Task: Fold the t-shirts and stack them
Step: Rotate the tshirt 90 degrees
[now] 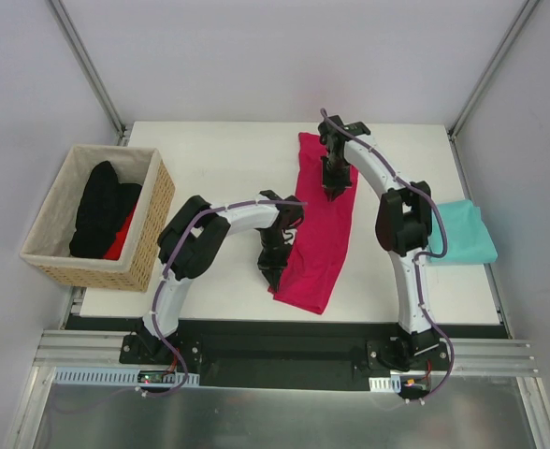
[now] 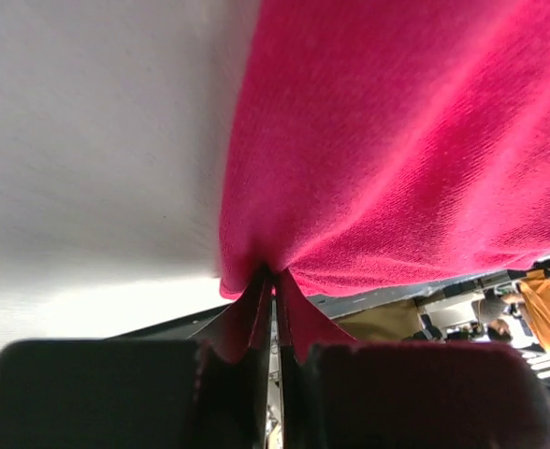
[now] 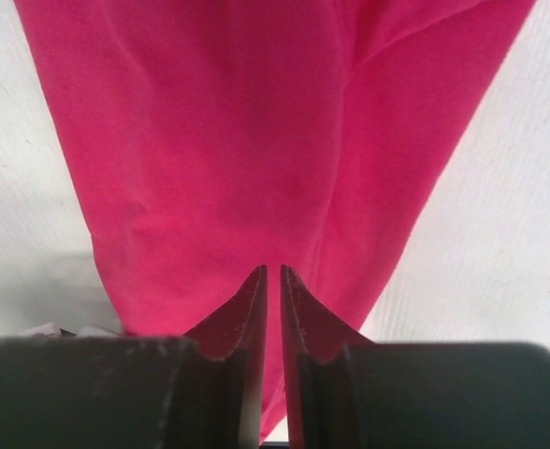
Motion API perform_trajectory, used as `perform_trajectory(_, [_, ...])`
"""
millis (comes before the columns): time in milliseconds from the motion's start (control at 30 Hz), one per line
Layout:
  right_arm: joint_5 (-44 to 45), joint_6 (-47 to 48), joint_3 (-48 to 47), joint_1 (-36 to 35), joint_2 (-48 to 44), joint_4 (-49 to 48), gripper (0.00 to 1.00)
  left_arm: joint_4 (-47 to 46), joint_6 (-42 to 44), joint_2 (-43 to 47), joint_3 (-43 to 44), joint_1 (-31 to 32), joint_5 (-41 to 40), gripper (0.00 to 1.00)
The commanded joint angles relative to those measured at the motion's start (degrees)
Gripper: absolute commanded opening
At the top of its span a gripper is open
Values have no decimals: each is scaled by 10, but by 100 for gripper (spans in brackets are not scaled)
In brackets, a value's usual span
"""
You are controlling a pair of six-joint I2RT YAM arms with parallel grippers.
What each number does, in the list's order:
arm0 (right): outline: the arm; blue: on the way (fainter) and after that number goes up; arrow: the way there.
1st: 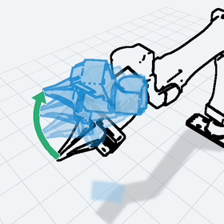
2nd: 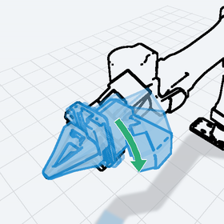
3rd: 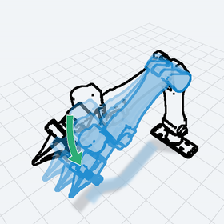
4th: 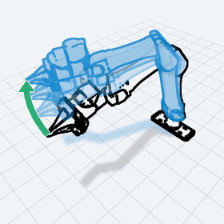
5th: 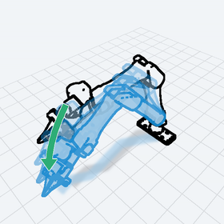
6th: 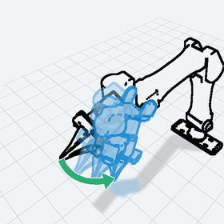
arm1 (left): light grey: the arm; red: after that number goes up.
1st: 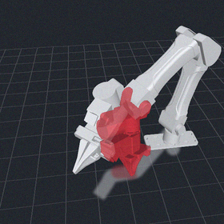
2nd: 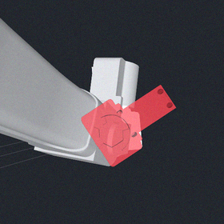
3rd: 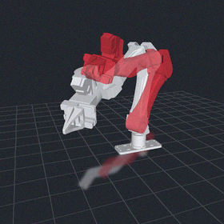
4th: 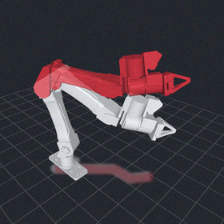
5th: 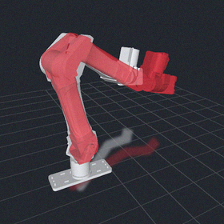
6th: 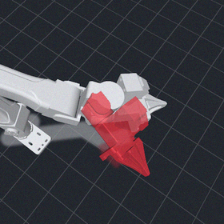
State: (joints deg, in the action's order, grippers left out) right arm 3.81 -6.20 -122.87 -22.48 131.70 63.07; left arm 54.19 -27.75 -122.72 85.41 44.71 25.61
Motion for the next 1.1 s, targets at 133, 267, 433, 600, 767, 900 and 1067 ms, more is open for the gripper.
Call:
perform_trajectory(133, [-33, -22, -18, 3, 24, 5, 1, -2, 2, 0, -29, 6, 28, 0])
perform_trajectory(267, [-59, -29, -20, 6, 40, 3, 1, -1, 0, 5, -38, 6, 42, 0])
perform_trajectory(433, [-60, -31, -27, 9, 63, -5, 1, -2, -10, 21, -67, 6, 45, 0])
perform_trajectory(600, [-61, -35, -59, 18, 87, -3, 1, -1, -17, 34, -89, 6, 48, 0])
perform_trajectory(767, [-55, -36, -69, 31, 101, -8, 1, -1, -20, 46, -102, 6, 47, 0])
perform_trajectory(900, [-50, -33, -61, 40, 95, -15, 1, -1, -23, 58, -106, 6, 46, 0])
perform_trajectory(1067, [-42, -29, -62, 45, 88, -24, 1, -1, -26, 75, -115, 6, 39, 0])
